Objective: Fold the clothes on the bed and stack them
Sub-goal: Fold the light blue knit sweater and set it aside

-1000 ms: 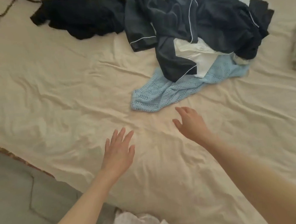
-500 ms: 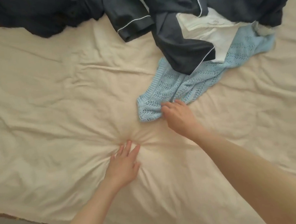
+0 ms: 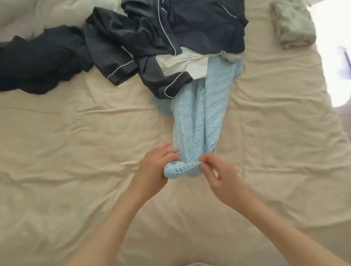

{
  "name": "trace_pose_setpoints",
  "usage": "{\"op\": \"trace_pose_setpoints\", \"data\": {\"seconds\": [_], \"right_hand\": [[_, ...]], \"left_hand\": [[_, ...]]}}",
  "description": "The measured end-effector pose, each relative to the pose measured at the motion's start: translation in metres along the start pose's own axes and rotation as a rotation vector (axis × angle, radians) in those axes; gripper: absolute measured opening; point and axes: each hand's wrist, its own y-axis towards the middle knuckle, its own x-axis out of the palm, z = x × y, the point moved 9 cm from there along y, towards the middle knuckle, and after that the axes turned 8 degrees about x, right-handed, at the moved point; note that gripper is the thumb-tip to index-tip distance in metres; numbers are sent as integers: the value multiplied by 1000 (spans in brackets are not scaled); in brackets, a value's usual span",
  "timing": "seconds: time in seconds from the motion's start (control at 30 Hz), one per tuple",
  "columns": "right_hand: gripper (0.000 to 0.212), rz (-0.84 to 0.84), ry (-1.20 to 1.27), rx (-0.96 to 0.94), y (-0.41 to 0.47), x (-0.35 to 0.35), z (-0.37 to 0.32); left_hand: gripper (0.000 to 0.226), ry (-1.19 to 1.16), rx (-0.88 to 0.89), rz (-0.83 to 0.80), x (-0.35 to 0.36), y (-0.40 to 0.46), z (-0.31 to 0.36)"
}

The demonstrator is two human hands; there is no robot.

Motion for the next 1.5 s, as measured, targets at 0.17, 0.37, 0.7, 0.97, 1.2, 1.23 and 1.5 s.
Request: {"op": "trace_pose_setpoints", "data": {"seconds": [0.17, 0.37, 0.7, 0.97, 1.2, 1.23, 1.5], "right_hand": [[32, 7, 121, 52, -45, -66, -33], [25, -63, 383, 39, -111, -163, -100], [14, -2, 215, -349, -189, -247, -213], [25, 38, 446, -333, -210, -282, -244], [40, -203, 819, -296, -218, -287, -278], [47, -191, 849, -293, -217, -292, -284], [4, 90, 665, -273, -209, -349, -283]], "left_hand": [[29, -274, -203, 199, -44, -16, 74], [12, -272, -94, 402, -136, 0, 228], [10, -196, 98, 381, -210, 19, 396], [26, -377, 99, 319, -179, 5, 377], [31, -295, -23, 327, -156, -2, 326], [34, -232, -47, 330, -157, -1, 320], [14, -393, -170, 488, -190, 4, 297]]}}
